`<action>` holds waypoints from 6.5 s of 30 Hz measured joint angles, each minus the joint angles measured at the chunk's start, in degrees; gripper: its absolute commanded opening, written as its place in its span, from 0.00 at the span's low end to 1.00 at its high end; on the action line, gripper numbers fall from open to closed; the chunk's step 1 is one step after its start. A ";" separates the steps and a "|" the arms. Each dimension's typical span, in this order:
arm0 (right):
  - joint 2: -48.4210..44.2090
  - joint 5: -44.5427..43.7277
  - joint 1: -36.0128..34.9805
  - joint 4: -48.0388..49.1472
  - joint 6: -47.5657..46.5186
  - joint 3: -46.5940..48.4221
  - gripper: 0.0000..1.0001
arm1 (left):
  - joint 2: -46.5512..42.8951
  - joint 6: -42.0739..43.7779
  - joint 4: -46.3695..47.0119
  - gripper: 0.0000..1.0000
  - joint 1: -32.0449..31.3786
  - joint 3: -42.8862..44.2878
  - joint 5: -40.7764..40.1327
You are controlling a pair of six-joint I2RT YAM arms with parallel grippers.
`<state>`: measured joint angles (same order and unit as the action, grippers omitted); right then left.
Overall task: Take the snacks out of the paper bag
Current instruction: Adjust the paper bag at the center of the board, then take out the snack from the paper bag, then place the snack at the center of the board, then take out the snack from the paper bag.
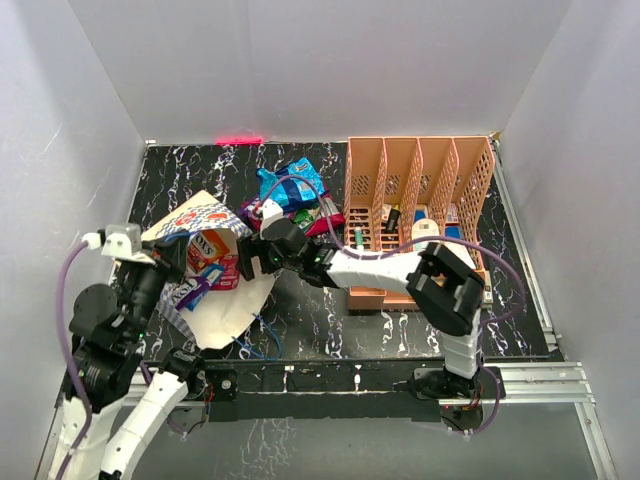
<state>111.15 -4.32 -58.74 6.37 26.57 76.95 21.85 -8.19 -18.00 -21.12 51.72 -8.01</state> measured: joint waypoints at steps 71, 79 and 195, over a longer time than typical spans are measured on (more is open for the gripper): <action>34.10 15.23 -9.86 31.93 -51.76 23.15 0.09 | -4.20 -13.33 -17.25 0.00 0.00 4.70 4.70; 32.70 15.15 -9.79 30.36 -50.34 22.23 0.07 | -5.97 -15.30 -18.14 0.00 0.00 3.19 -0.13; -23.78 20.92 -13.64 26.97 -43.10 -32.81 0.67 | -16.20 -14.97 -13.77 0.00 0.00 -9.49 -7.19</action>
<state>87.37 16.60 -72.38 33.34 -16.53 44.14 5.65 -23.16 -31.77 -21.12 42.24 -15.20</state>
